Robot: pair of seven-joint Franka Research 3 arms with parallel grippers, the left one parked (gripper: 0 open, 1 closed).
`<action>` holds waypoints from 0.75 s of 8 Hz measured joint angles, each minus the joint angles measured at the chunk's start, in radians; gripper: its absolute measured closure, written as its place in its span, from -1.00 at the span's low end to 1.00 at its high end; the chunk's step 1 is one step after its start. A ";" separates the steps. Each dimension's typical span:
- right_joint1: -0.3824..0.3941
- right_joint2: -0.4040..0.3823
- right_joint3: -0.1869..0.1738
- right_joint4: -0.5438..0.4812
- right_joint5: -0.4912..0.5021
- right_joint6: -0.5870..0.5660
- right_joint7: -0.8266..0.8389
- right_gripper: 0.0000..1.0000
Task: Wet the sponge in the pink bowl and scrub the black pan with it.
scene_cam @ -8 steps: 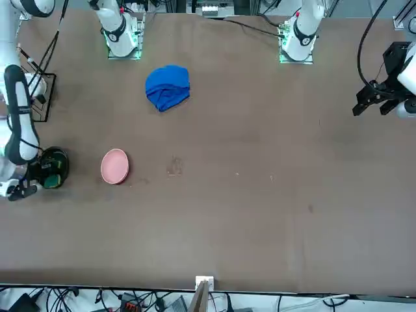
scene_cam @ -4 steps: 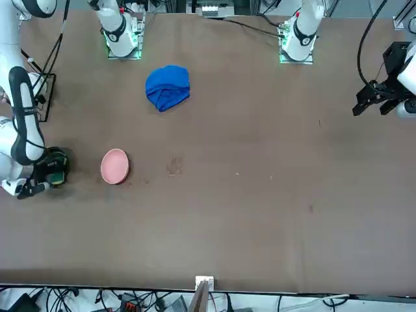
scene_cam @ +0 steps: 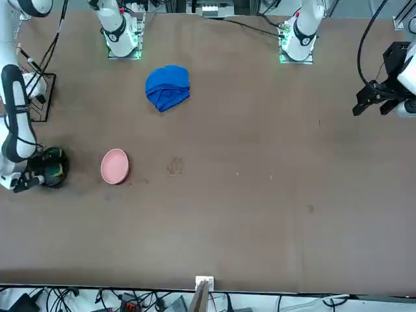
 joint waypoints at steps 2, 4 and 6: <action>-0.028 0.000 -0.001 0.002 -0.011 0.035 -0.032 0.38; -0.030 0.004 -0.001 0.002 -0.025 0.091 -0.033 0.38; -0.028 0.015 0.002 0.002 -0.026 0.145 -0.033 0.37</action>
